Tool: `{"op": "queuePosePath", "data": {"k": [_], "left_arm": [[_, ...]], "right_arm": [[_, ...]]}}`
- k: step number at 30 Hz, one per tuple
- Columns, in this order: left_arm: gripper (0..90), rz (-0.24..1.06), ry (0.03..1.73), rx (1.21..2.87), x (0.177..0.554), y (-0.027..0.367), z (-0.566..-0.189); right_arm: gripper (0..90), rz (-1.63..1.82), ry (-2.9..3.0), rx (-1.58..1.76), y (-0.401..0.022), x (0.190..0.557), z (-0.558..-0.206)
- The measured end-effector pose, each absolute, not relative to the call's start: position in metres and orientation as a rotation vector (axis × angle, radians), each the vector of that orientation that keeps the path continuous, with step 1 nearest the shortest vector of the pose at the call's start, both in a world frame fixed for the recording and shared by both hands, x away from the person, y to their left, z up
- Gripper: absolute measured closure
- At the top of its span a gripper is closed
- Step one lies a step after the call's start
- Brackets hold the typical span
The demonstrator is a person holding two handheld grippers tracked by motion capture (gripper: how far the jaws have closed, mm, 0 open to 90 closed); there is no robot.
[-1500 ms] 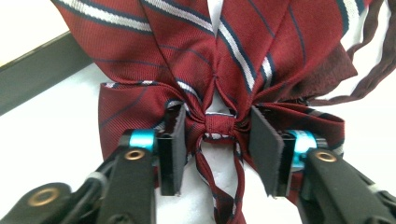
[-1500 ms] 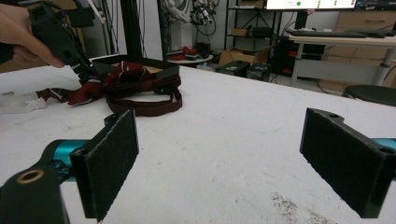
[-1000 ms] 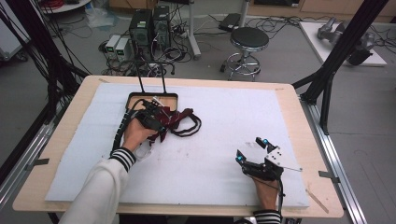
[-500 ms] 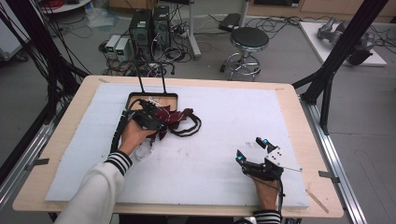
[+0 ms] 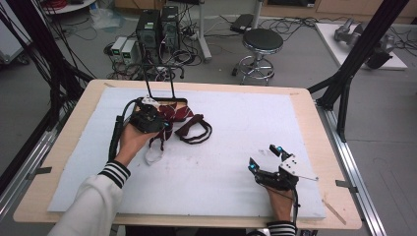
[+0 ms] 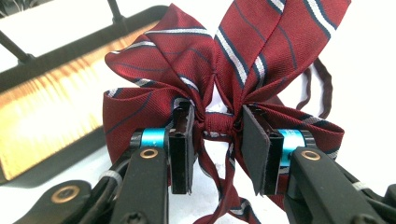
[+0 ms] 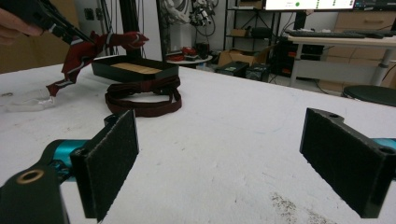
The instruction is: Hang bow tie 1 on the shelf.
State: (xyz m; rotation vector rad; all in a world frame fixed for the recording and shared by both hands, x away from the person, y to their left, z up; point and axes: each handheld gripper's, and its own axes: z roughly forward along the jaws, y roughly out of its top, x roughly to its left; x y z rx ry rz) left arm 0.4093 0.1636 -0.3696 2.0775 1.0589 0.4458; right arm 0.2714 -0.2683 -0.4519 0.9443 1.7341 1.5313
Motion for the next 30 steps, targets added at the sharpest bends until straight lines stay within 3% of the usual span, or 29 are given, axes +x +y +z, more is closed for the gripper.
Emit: {"op": "queuePosePath", "data": {"k": [13,30], "left_arm": [[65.3,0.584,1.013,1.937,0.4,0.185,-0.34],[65.3,0.651,0.979,1.773,0.404,0.219,-0.305]], "right_arm": [[10.9,1.53,1.733,0.945,-0.268,0.271,-0.452],[10.9,1.525,1.733,0.939,-0.268,0.271,-0.452]]}}
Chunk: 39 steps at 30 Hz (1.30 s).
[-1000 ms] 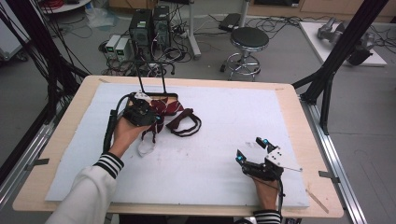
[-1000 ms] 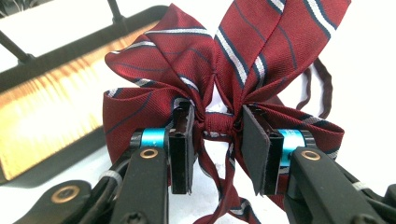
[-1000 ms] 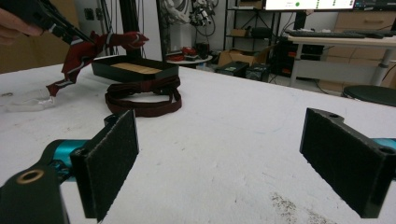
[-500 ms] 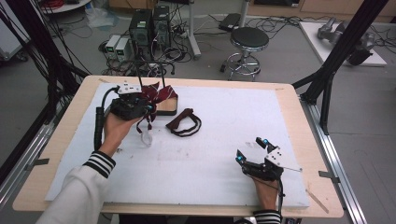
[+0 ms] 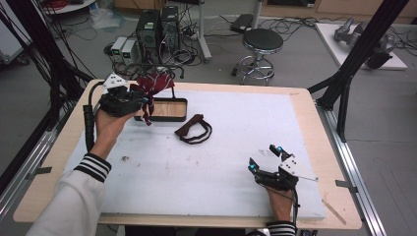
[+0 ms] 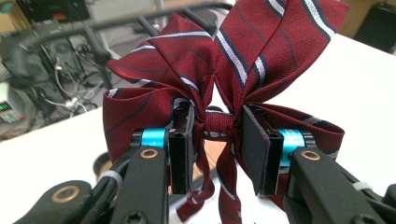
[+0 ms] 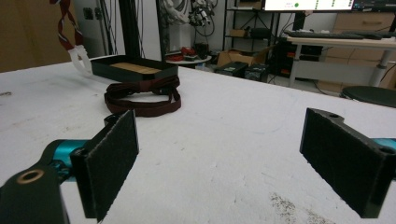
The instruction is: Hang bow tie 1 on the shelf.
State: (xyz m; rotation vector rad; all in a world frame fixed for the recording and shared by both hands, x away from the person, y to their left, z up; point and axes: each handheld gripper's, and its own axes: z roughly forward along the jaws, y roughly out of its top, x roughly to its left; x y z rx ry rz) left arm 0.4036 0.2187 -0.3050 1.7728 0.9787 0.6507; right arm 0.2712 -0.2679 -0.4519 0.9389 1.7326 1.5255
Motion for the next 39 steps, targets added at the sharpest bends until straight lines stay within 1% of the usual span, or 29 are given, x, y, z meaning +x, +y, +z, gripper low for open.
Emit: {"op": "queuePosePath", "data": {"k": [10,12,14,26,33,39], "left_arm": [[65.2,0.72,0.996,1.702,0.413,0.232,-0.293],[65.2,0.716,1.003,1.689,0.415,0.234,-0.291],[65.3,0.749,1.001,1.684,0.419,0.236,-0.289],[65.2,0.78,1.056,1.612,0.443,0.26,-0.279],[65.2,0.794,1.093,1.612,0.455,0.27,-0.277],[65.2,0.803,1.114,1.618,0.463,0.272,-0.279]], "right_arm": [[10.8,1.522,1.734,0.945,-0.268,0.271,-0.452],[10.9,1.522,1.733,0.945,-0.268,0.271,-0.452],[10.9,1.523,1.735,0.948,-0.267,0.271,-0.452],[10.9,1.522,1.737,0.956,-0.267,0.271,-0.452],[10.9,1.523,1.732,0.951,-0.268,0.272,-0.452],[10.9,1.526,1.729,0.956,-0.268,0.272,-0.452]]}}
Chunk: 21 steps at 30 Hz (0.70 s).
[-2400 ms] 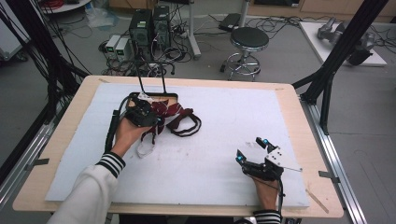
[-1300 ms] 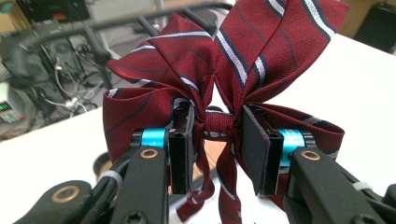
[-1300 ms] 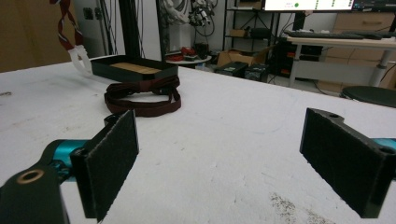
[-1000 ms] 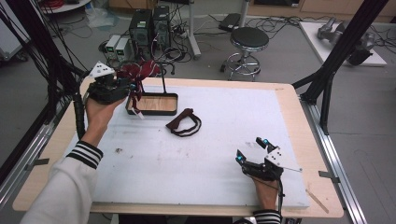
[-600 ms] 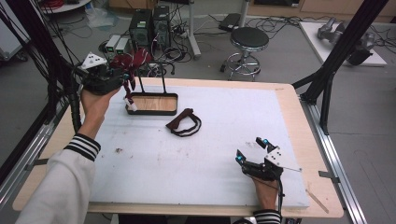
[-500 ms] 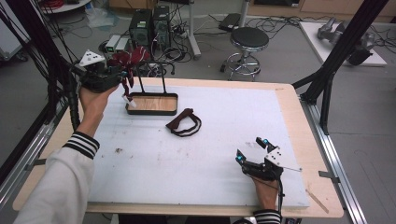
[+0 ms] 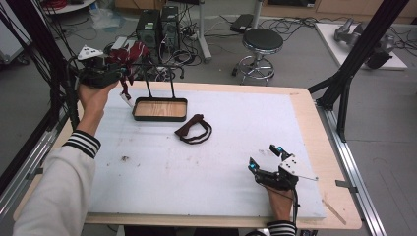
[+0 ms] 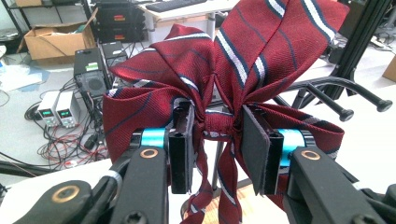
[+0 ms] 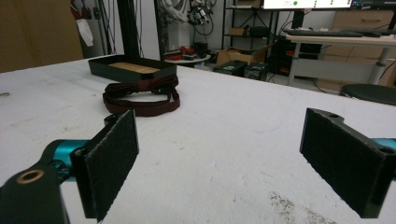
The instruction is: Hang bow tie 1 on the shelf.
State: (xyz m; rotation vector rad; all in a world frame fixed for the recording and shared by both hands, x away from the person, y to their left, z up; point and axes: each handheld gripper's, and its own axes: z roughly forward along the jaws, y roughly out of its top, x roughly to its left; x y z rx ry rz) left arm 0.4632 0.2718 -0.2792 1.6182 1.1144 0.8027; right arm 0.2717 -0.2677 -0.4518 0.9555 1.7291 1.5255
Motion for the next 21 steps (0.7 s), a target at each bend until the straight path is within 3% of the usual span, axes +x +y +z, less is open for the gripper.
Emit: {"op": "queuePosePath", "data": {"k": [21], "left_arm": [[65.2,0.824,1.127,1.616,0.486,0.275,-0.279]], "right_arm": [[10.8,1.525,1.73,0.955,-0.268,0.272,-0.452]]}}
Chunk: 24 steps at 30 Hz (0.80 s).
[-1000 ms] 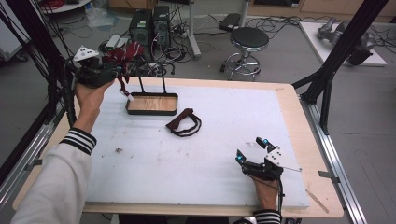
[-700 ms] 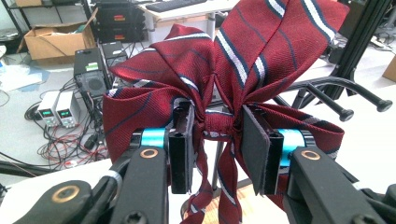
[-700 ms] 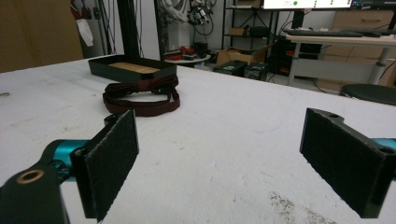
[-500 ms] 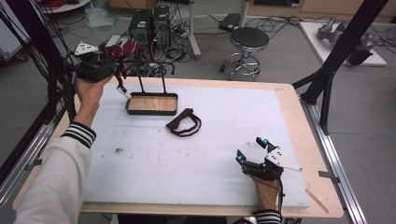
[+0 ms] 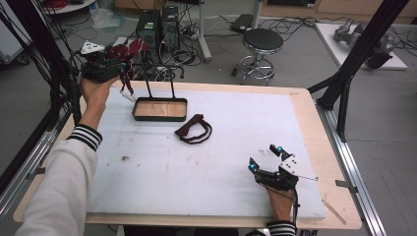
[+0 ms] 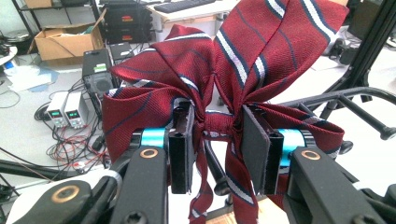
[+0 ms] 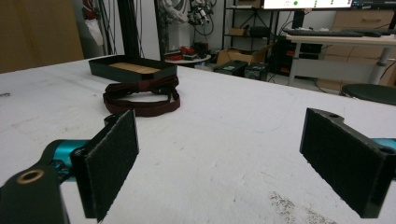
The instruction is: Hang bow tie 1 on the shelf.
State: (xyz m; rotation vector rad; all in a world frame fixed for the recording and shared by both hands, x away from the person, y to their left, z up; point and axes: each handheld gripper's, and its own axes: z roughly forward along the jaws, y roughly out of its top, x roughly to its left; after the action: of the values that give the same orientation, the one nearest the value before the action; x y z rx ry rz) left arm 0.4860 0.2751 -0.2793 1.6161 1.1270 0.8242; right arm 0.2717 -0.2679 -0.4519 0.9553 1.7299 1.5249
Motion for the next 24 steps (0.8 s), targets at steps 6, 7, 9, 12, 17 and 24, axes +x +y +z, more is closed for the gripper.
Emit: {"op": "queuePosePath", "data": {"k": [6,7,9,12,17,24], "left_arm": [[65.2,0.827,1.112,1.616,0.492,0.271,-0.278],[65.2,0.83,1.113,1.617,0.493,0.271,-0.278],[65.2,0.827,1.11,1.616,0.495,0.271,-0.277],[65.2,0.831,1.111,1.621,0.497,0.271,-0.277],[65.2,0.82,1.121,1.606,0.5,0.273,-0.28],[65.1,0.825,1.151,1.597,0.502,0.277,-0.282]], "right_arm": [[10.9,1.528,1.729,0.958,-0.268,0.272,-0.452],[10.9,1.527,1.73,0.956,-0.268,0.272,-0.452],[10.9,1.526,1.73,0.959,-0.268,0.272,-0.452],[10.9,1.526,1.728,0.958,-0.268,0.272,-0.452],[10.9,1.526,1.727,0.96,-0.268,0.272,-0.452],[10.9,1.525,1.729,0.96,-0.268,0.272,-0.452]]}}
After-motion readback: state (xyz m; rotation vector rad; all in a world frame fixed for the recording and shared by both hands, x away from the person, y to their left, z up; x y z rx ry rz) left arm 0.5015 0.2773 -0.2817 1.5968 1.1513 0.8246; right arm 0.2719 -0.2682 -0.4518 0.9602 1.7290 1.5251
